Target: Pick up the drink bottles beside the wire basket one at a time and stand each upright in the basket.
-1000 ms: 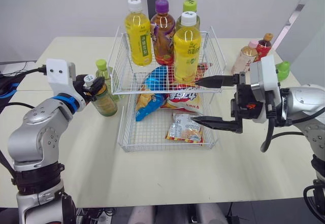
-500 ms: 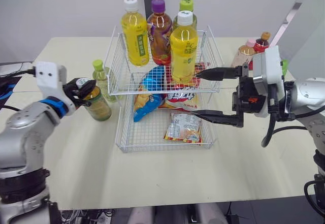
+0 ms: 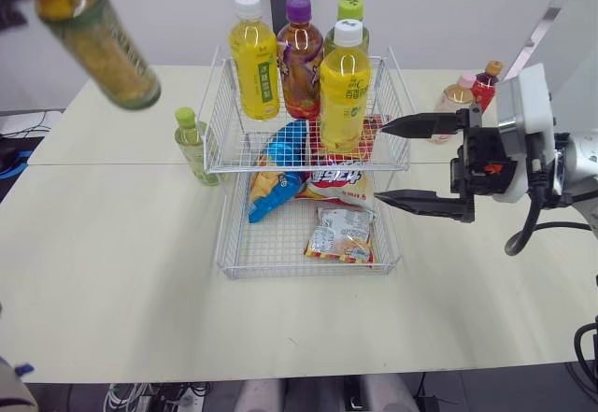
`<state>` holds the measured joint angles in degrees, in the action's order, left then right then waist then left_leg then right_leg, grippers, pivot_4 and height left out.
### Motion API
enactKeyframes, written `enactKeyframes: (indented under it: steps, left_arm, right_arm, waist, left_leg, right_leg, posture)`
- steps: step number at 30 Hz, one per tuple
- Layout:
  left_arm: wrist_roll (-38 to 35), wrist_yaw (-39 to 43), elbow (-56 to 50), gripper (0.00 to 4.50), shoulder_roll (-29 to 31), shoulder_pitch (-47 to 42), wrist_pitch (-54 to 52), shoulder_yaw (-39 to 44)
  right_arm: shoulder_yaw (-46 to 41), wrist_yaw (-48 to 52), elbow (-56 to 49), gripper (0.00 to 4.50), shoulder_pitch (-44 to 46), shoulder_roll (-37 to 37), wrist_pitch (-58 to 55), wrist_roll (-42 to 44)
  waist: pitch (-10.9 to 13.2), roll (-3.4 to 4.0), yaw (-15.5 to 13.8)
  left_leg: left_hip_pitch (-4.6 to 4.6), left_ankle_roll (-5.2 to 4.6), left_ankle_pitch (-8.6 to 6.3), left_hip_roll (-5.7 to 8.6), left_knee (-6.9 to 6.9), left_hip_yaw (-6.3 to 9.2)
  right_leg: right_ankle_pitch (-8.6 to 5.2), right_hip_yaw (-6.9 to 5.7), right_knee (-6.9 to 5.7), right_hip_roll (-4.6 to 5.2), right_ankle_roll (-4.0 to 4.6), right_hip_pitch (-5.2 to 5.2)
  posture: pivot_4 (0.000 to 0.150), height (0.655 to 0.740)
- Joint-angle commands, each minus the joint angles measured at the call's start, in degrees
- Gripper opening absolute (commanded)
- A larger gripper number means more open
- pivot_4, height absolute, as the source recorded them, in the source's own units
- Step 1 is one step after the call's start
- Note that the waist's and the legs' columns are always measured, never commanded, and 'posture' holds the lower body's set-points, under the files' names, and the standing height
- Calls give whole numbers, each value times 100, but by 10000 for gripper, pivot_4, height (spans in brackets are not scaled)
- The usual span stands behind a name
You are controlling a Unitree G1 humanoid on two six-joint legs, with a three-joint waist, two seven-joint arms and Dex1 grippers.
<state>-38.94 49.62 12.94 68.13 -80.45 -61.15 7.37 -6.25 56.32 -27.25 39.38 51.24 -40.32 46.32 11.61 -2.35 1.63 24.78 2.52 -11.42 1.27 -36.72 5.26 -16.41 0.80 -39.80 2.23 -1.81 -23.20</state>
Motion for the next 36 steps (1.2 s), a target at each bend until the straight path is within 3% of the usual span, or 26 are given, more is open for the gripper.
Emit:
enactKeyframes:
  steps: [1,6,15,34,36]
  left_arm:
    - [207,506,341,13509,-371,-1034,-91,-552]
    - [303,811,634,13509,-1049,-1387,-336,-881]
    - [572,794,510,13509,-2148,-648,164,-947]
    - [1139,1057,849,13509,-2855,-96,1098,-1034]
    - [1111,1224,953,20635,-2852,-178,1072,-1009]
  right_arm:
    - [-352,-78,-48,45000,90,85,3,133]
    - [-441,-251,-81,45000,71,97,-76,140]
    - [-639,-721,-296,45000,-75,100,-242,200]
    - [-840,-842,-369,45000,-190,335,-360,408]
    - [-848,-869,-403,45000,-202,340,-374,433]
  waist:
    - [0,1,0]
    - [7,15,73]
    - [11,21,112]
    - [11,21,55]
    - [11,22,47]
  left_leg:
    - [0,0,0,1,0,1]
    - [-2,0,0,-7,1,-5]
    - [1,-1,0,-17,2,-9]
    - [2,-1,0,-10,-4,-9]
    - [2,-1,0,-9,-6,-8]
  right_leg:
    - [-7,0,-2,0,-10,0]
    - [-8,9,-15,0,-7,-8]
    - [-4,15,-16,3,7,-15]
    - [-4,16,-17,8,6,-13]
    - [-4,16,-17,8,6,-11]
  posture:
    - [1500,7400]
    - [1500,7400]
    - [1500,7400]
    - [1500,7400]
    - [1500,7400]
